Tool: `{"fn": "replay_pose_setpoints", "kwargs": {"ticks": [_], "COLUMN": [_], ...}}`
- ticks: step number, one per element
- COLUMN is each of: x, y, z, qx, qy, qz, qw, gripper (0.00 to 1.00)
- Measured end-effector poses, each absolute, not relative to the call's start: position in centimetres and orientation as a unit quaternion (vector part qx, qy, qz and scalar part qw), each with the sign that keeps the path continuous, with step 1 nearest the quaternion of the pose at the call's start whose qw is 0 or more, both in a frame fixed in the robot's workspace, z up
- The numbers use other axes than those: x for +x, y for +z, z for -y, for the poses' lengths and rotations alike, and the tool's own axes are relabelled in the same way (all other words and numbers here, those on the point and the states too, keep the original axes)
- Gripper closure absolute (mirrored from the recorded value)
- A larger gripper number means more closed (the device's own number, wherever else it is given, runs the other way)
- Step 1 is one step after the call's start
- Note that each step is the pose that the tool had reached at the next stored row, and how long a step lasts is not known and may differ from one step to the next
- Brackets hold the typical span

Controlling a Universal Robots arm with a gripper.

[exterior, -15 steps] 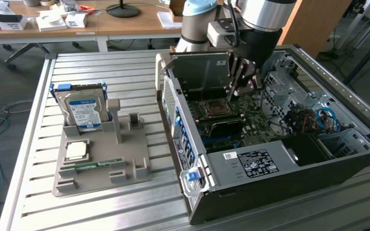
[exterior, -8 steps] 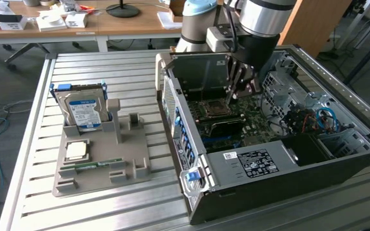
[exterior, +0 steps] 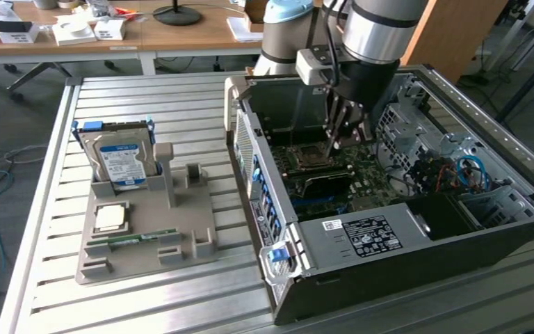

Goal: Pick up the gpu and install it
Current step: 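Press down on the gpu until it lock into place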

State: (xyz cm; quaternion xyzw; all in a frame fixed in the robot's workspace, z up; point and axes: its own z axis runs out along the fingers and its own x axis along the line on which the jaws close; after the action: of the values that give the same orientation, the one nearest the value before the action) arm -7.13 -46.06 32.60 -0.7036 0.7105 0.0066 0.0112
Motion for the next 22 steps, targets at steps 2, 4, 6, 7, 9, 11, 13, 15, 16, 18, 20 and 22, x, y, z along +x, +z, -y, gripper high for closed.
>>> {"fn": "replay_pose_setpoints", "kwargs": {"ticks": [2,4,6,7,9,11,13,15,16,18,20,22], "x": [-7.1,-7.1,-7.1,-7.1,-7.1,-7.1,-7.1,-7.1,-7.1,-7.1,-7.1,-7.1], "y": [32.3,32.0,31.7,31.6,31.3,31.0,30.8,30.6,30.5,30.3,30.1,29.9], "z": [46.1,46.1,46.1,46.1,46.1,46.1,46.1,46.1,46.1,46.1,46.1,46.1], "qx": [-0.704,-0.704,-0.704,-0.704,-0.704,-0.704,-0.704,-0.704,-0.704,-0.704,-0.704,-0.704], "qy": [0.007,0.007,0.007,0.007,0.007,0.007,0.007,0.007,0.007,0.007,0.007,0.007], "qz": [-0.710,-0.710,-0.710,-0.710,-0.710,-0.710,-0.710,-0.710,-0.710,-0.710,-0.710,-0.710], "qw": [0.011,0.011,0.011,0.011,0.011,0.011,0.011,0.011,0.011,0.011,0.011,0.011], "gripper": [0.89,0.89,0.89,0.89,0.89,0.89,0.89,0.89,0.89,0.89,0.89,0.89]}}
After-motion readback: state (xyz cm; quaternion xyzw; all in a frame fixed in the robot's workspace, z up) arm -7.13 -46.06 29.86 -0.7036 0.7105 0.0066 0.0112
